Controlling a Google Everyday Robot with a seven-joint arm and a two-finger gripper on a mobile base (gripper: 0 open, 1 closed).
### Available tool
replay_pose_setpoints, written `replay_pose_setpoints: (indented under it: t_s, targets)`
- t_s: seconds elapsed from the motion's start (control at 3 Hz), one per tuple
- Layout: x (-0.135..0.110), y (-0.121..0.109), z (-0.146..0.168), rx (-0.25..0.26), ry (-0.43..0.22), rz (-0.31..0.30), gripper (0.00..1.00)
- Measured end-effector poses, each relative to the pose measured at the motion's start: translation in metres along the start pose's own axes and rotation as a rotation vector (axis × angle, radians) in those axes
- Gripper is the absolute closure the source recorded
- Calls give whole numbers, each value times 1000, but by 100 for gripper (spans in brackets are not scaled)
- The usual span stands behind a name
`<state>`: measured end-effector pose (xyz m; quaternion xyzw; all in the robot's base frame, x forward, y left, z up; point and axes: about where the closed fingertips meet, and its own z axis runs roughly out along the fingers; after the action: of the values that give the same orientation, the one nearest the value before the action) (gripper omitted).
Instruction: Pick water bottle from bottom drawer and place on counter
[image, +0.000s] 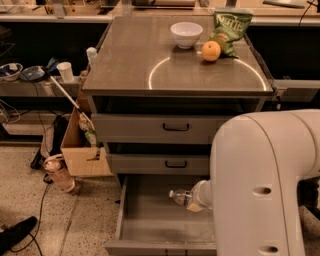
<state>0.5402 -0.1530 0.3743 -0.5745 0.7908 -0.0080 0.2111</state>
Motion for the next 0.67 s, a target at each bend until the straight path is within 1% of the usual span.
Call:
replay_pose_setpoints:
  t_s: [0.67]
  targets:
    - [0, -1, -1, 3, -2, 8, 100]
